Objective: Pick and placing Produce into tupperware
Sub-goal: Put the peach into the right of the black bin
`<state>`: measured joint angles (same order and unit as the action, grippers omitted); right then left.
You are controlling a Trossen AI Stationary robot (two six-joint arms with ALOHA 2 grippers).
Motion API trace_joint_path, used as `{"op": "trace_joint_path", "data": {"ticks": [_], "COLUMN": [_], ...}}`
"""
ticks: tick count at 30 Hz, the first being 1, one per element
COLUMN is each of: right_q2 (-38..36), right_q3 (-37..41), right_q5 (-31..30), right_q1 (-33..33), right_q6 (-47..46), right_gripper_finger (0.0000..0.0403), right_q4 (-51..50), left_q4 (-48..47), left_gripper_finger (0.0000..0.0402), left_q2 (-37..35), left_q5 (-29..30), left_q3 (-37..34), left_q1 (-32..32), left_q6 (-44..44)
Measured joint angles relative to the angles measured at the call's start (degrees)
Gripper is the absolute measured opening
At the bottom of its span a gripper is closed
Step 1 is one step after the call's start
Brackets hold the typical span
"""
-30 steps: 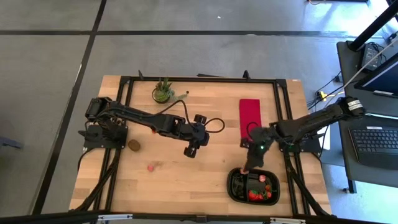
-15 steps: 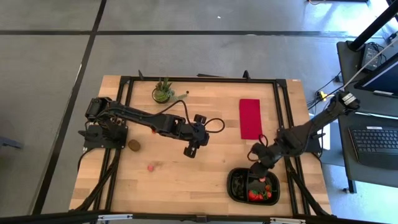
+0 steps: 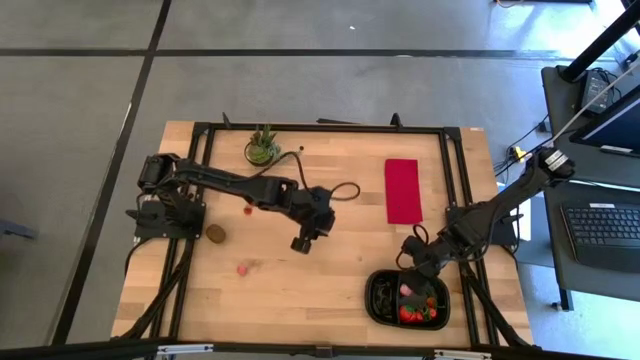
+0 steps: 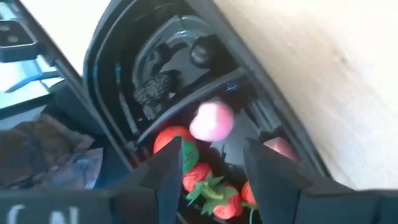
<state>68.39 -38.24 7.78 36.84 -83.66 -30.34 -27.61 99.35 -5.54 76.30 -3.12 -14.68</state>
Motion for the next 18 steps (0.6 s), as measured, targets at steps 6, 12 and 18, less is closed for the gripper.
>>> {"op": "trace_joint_path", "data": {"ticks": [6, 12, 18], "right_q2": [0.6, 0.4, 0.3], "right_q3": [0.0, 0.0, 0.0], "right_q5": [-2.6, -2.3, -5.1], "right_q1": [-0.2, -0.8, -4.2], "right_q6": [2.9, 3.6, 11.1], "right_gripper_finger": [0.0195, 0.0194, 0.0193], "right_q4": [-1.5, -0.7, -0.1], "left_q4": [1.7, 7.4, 16.3], "left_gripper_finger": [0.0103, 0.0095, 0.0088], "left_q2": [-0.9, -11.1, -28.0], "left_q5": [0.0, 1.6, 6.3], "left_q3": [-1.2, -8.6, -23.0], "left_q1": [3.2, 4.9, 4.2], "left_q6": [2.7, 5.7, 10.0]}}
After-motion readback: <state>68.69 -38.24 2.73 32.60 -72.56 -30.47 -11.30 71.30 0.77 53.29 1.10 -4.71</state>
